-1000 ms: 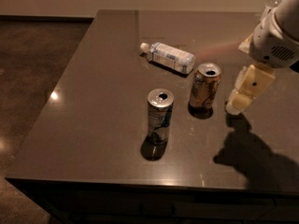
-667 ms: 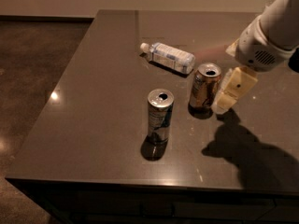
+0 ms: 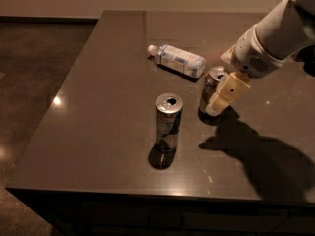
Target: Pick orange can
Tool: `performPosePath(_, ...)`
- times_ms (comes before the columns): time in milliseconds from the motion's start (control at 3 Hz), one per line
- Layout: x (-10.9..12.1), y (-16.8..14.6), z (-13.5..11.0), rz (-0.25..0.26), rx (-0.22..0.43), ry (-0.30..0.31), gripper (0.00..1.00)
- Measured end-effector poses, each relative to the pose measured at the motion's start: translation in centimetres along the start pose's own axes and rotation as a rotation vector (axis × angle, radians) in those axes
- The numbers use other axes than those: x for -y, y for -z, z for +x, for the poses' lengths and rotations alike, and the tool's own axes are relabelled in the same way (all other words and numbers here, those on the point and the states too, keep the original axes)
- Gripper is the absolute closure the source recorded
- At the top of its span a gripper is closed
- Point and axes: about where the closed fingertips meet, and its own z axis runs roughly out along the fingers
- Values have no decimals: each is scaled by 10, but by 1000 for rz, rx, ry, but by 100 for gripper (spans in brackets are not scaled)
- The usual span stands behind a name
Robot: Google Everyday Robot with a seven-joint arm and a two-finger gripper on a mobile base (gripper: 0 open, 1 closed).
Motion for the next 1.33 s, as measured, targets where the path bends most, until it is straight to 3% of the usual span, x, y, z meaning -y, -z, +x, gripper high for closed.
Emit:
performPosePath(667, 8, -6, -13, -31, 38, 5, 54)
performPosePath(1000, 5, 15, -44, -67, 62, 32, 87)
performPosePath(1333, 3, 34, -70, -85, 91, 62, 100)
